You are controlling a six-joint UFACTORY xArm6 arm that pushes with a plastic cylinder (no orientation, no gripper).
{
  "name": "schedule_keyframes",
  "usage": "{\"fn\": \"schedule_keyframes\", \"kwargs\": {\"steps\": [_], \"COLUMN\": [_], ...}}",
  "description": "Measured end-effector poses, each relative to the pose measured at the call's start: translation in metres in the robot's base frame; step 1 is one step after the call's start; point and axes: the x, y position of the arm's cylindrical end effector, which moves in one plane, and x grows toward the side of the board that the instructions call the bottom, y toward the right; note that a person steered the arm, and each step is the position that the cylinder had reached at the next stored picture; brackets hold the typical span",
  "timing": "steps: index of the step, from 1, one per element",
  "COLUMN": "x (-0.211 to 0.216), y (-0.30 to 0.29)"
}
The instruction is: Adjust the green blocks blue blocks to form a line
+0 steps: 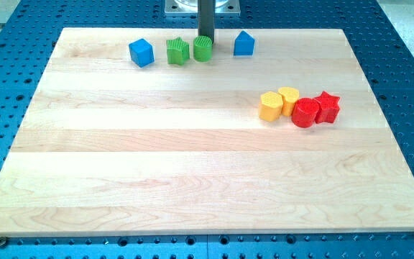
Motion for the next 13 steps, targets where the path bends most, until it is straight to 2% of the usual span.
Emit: {"fn": "schedule_keyframes", "kwargs": {"steps": [1,2,3,5,6,7,8,9,10,12,13], "x": [0.016,-0.010,-0.004,0.019,-0.013,-0.040,-0.035,-0.037,-0.015,0.014,0.014], "y": [0.003,0.003,-0.042,-0.039,-0.026,0.016,-0.011,0.036,0.085,0.101,0.132]}}
